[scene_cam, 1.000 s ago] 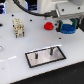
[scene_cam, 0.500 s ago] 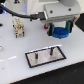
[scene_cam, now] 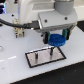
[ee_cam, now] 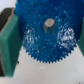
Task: Insert the blue gear onto the right peg, followed by the red gear
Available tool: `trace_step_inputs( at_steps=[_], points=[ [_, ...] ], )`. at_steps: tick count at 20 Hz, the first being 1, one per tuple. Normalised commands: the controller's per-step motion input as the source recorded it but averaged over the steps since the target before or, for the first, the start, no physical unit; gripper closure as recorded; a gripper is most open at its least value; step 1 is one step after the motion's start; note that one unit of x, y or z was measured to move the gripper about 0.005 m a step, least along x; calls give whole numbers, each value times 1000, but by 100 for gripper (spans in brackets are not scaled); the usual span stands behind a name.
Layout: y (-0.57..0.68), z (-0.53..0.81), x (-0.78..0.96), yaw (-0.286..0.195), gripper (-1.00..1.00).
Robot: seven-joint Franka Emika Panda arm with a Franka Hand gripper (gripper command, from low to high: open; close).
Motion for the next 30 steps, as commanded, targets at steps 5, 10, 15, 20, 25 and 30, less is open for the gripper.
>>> trace_step_inputs(
  at_steps=[5,10,15,20,25,30],
  points=[
    [-149,-28,343,0,100],
    [-78,-27,187,0,100],
    [-22,-34,164,0,100],
    [3,-58,119,0,100],
    [7,217,34,0,100],
    [-14,80,-2,0,100]
  ],
)
